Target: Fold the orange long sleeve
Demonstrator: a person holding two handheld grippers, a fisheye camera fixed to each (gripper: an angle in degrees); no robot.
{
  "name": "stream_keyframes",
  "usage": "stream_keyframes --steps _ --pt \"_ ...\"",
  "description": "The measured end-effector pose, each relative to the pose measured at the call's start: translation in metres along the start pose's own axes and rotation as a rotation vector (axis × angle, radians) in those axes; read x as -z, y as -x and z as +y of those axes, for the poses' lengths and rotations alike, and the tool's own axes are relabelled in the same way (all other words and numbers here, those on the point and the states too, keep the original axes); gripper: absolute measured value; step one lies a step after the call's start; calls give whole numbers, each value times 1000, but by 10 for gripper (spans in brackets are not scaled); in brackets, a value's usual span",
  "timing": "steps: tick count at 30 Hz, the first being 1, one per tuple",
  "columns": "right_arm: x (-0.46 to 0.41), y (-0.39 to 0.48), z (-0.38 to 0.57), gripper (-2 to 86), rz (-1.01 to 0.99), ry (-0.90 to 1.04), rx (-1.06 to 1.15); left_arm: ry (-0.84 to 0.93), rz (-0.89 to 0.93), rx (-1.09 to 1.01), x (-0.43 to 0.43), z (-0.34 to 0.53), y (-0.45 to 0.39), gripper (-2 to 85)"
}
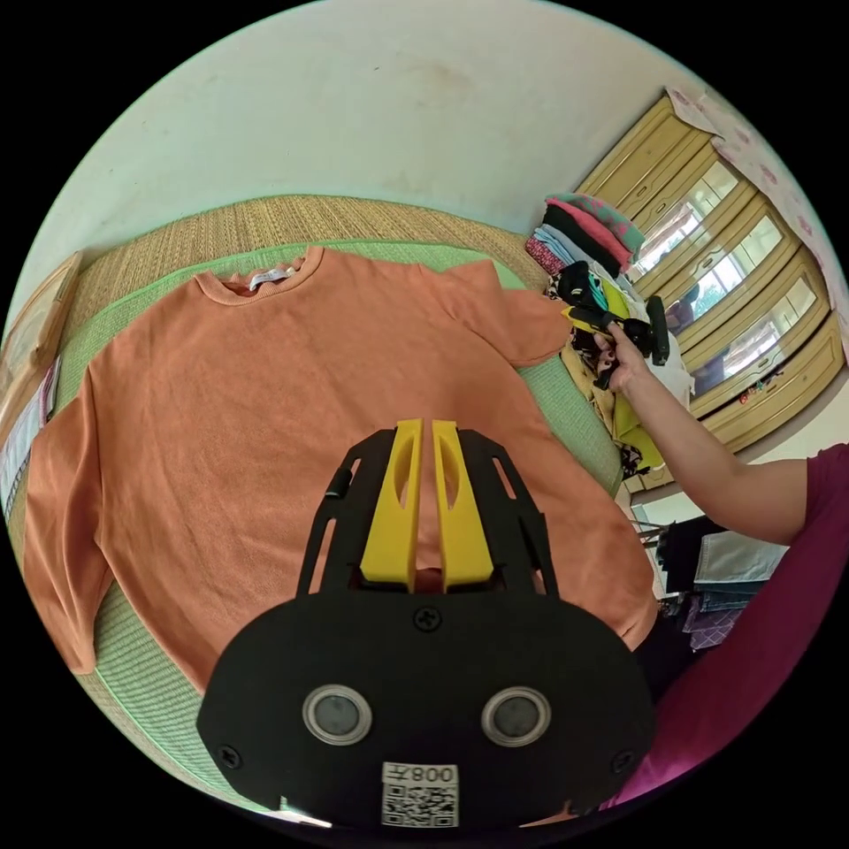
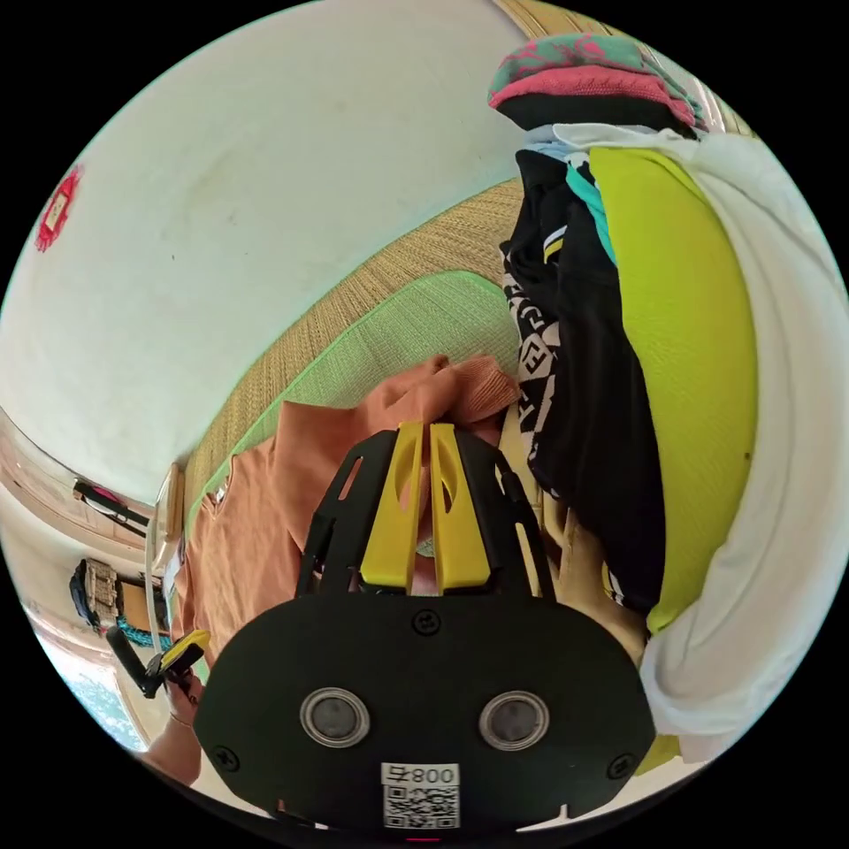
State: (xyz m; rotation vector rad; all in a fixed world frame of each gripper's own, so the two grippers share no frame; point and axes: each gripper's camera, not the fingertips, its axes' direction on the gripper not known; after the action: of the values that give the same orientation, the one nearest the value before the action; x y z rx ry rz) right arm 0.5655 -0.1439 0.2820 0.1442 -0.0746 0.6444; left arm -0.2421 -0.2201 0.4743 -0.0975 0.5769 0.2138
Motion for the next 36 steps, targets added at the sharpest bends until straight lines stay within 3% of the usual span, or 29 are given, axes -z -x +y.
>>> stream_keyframes --steps 4,8,11,15,25,31,36 --pt "52 82 3 3 -103 -146 212 -86 0 24 29 2 14 19" --pt "70 195 41 7 -225 -145 529 -188 -15 98 63 18 40 24" --pt "44 282 106 15 -292 -15 802 -214 -24 195 75 40 67 35" --pt "-28 336 197 35 -116 209 1013 -169 73 351 64 69 113 70" --pt "-69 316 211 72 -152 361 983 -102 165 418 -1 34 163 109" --pt "-126 328 226 69 -112 457 1012 -13 175 417 -45 -8 168 67" --pt "-122 326 221 53 -205 456 970 -155 125 304 -2 -12 132 29"
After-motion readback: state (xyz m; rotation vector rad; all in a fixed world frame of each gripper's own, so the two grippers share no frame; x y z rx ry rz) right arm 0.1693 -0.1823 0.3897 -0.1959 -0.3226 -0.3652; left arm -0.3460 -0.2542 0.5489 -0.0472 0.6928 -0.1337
